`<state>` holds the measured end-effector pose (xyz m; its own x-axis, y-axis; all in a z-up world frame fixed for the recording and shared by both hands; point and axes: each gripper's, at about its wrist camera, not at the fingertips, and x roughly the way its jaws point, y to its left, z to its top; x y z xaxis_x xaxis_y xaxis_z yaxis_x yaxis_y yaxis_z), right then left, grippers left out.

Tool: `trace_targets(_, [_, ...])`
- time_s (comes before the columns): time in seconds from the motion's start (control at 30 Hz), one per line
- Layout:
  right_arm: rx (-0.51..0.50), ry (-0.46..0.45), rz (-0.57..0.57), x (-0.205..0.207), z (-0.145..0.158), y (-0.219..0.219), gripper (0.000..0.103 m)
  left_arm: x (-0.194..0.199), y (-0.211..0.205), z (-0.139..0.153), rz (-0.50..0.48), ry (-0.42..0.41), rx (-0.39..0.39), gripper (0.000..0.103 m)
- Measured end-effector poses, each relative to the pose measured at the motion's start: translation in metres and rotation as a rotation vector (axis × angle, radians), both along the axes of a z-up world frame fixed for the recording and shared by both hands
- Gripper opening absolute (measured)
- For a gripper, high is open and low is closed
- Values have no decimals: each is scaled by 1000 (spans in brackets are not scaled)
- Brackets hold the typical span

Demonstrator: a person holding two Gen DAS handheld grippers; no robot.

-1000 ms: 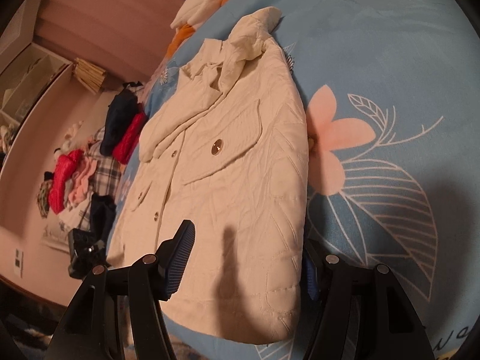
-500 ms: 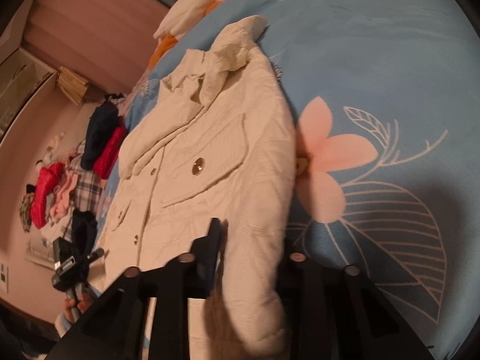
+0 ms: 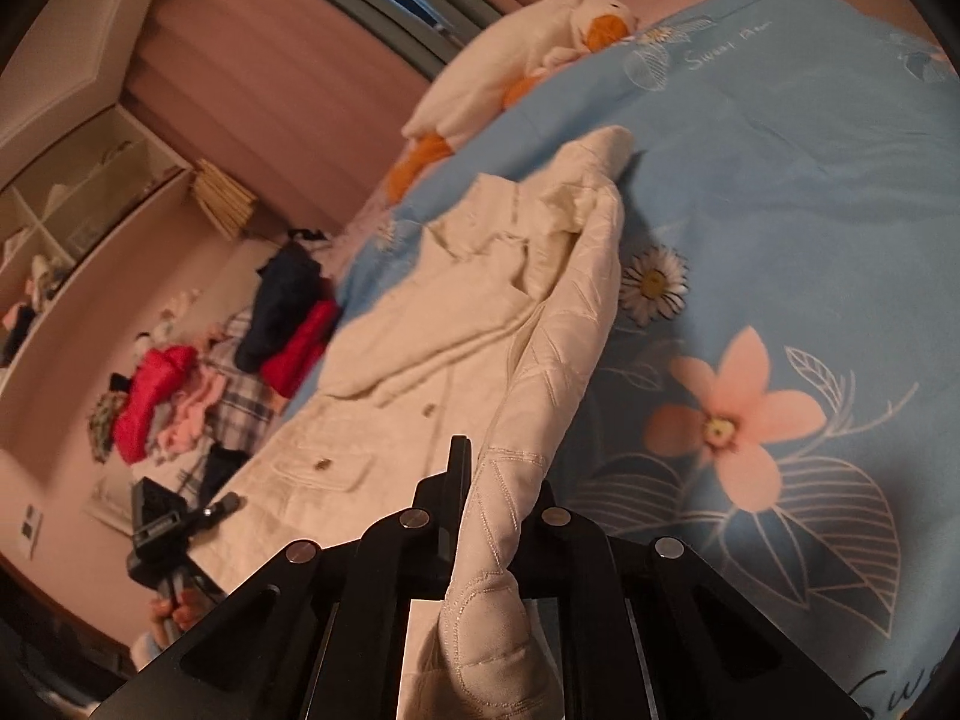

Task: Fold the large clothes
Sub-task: 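Grasp the jacket hem with the right gripper while the left gripper grasps beside it, then lift the held hem with both grippers and fold it toward the collar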

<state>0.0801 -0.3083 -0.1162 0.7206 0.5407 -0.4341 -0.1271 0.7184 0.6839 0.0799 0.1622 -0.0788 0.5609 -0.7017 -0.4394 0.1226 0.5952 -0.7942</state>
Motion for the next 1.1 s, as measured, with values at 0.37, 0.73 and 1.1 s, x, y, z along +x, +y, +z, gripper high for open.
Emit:
trace_targets(0.37, [17, -88, 41, -28, 26, 5, 9, -27, -6, 37, -45, -61, -16, 11])
trace_targets(0.73, [-71, -153, 107, -81, 59, 8, 9, -88, -7, 64, -86, -98, 62, 11])
trace_targets(1.1, [-36, -202, 129, -87, 64, -4, 9, -101, 1, 72, -48, -123, -2, 11])
